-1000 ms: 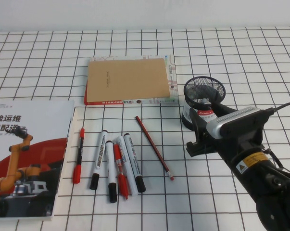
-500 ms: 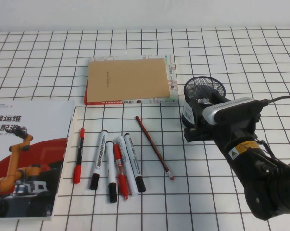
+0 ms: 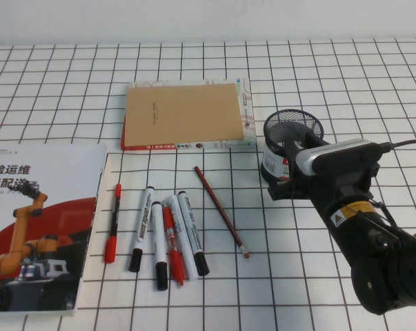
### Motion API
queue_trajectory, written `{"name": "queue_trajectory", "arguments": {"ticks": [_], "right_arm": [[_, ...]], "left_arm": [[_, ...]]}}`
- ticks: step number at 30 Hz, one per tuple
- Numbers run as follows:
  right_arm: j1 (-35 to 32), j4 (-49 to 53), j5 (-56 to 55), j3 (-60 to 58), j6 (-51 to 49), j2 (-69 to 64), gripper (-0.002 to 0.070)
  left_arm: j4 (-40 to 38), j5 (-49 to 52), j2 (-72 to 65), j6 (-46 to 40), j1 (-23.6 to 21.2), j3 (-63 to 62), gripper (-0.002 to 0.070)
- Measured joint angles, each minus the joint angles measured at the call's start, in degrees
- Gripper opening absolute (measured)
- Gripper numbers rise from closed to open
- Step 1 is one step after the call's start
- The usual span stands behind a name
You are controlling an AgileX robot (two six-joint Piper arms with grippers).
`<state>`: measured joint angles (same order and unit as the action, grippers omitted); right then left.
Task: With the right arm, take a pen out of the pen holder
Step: 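Take a marker out of the pen holder and lay it on the table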
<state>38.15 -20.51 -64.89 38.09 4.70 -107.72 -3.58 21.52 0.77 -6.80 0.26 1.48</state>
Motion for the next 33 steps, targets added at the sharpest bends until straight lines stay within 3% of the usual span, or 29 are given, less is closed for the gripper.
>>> {"name": "queue_trajectory", "arguments": {"ticks": [33], "right_arm": [[-0.2,-1.4,-0.1,3.4,0.0,-2.1,0.0232]], "left_arm": [[0.0,0.0,0.0,0.0,0.0,0.0,-0.0004]]}}
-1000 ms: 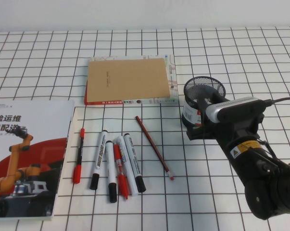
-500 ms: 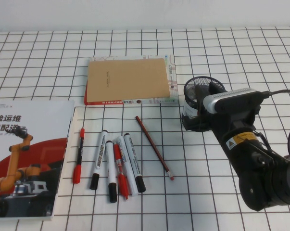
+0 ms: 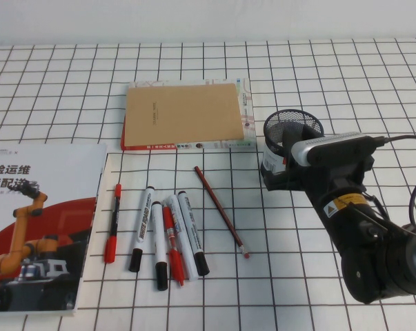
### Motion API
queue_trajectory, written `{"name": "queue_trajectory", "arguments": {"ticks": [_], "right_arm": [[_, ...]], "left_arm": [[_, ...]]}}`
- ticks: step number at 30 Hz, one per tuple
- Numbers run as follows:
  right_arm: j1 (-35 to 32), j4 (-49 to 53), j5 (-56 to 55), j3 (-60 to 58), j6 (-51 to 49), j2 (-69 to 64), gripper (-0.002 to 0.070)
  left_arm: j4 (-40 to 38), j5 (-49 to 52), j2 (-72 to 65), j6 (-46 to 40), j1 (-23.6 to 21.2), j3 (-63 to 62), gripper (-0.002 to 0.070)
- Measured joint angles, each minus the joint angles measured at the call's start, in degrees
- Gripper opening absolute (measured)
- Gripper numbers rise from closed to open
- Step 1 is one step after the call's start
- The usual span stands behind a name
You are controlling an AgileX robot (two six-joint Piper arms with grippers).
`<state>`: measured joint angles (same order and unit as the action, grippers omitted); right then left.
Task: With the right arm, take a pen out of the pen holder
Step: 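Take a marker out of the pen holder and lay it on the table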
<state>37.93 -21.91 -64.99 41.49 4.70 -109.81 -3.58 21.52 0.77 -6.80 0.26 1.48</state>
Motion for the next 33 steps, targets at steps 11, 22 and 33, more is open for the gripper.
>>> {"name": "queue_trajectory", "arguments": {"ticks": [11,22,33], "right_arm": [[0.0,0.0,1.0,0.0,0.0,0.0,0.0230],[0.0,0.0,2.6,0.0,0.0,0.0,0.0148],[-0.2,-0.1,2.6,0.0,0.0,0.0,0.0102]], "left_arm": [[0.0,0.0,0.0,0.0,0.0,0.0,-0.0004],[0.0,0.0,0.0,0.0,0.0,0.0,-0.0005],[0.0,0.0,0.0,0.0,0.0,0.0,-0.0004]]}}
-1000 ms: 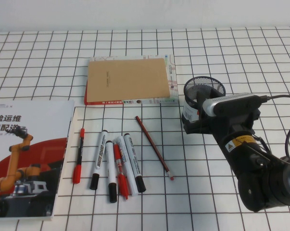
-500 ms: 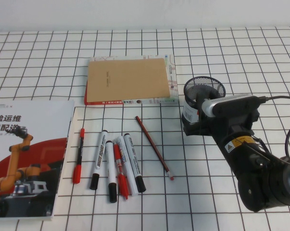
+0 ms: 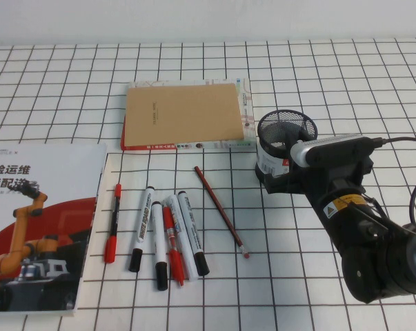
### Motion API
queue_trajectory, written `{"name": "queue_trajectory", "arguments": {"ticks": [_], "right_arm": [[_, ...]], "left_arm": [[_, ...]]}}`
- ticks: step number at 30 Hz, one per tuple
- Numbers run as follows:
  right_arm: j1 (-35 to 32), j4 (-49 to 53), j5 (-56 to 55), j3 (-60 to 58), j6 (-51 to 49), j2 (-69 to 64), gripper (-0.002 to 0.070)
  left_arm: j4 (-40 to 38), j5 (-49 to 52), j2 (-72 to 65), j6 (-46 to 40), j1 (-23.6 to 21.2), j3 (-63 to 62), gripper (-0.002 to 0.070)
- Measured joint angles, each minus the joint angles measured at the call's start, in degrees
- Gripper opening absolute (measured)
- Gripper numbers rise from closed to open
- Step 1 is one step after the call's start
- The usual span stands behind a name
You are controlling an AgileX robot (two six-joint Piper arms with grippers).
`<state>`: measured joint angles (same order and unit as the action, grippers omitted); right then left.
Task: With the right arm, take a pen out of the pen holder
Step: 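Take a marker out of the pen holder and lay it on the table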
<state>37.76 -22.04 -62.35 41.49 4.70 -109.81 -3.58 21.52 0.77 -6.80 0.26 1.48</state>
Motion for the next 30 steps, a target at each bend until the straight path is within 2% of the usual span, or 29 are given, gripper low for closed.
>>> {"name": "queue_trajectory", "arguments": {"ticks": [6,17,30], "right_arm": [[0.0,-0.1,2.1,0.0,0.0,1.6,0.0102],[0.0,-0.2,10.9,0.0,5.1,14.3,0.0102],[0.0,-0.6,39.4,0.1,8.1,39.0,0.0102]], "left_arm": [[0.0,0.0,0.0,0.0,0.0,0.0,-0.0004],[0.0,0.0,0.0,0.0,0.0,0.0,-0.0005],[0.0,0.0,0.0,0.0,0.0,0.0,-0.0004]]}}
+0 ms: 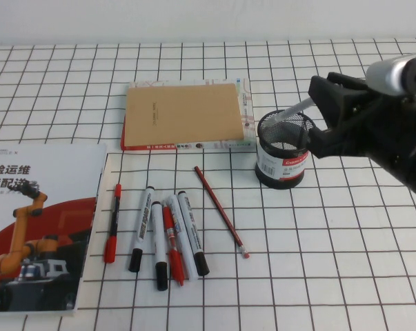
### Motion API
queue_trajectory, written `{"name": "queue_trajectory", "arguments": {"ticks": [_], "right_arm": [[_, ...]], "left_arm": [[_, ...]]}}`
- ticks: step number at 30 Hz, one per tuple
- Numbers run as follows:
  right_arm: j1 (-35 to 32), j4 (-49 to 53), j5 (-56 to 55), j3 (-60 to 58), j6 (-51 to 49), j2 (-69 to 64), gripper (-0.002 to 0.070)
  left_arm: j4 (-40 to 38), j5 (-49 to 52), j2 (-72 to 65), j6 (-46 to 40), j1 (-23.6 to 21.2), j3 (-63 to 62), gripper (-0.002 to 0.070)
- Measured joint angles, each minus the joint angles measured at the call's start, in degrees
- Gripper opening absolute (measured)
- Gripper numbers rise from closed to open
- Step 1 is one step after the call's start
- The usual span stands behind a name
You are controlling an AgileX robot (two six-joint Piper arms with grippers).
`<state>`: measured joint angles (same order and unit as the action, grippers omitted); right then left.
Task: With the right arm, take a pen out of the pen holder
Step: 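Take a marker out of the pen holder and lay it on the table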
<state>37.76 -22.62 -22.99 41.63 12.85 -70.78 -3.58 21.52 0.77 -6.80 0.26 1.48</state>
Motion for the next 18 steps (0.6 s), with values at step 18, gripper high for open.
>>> {"name": "queue_trajectory", "arguments": {"ticks": [18], "right_arm": [[-4.9,5.7,71.3,23.0,-13.7,1.0,0.0102]], "left_arm": [[0.0,0.0,0.0,0.0,0.0,0.0,-0.0004]]}}
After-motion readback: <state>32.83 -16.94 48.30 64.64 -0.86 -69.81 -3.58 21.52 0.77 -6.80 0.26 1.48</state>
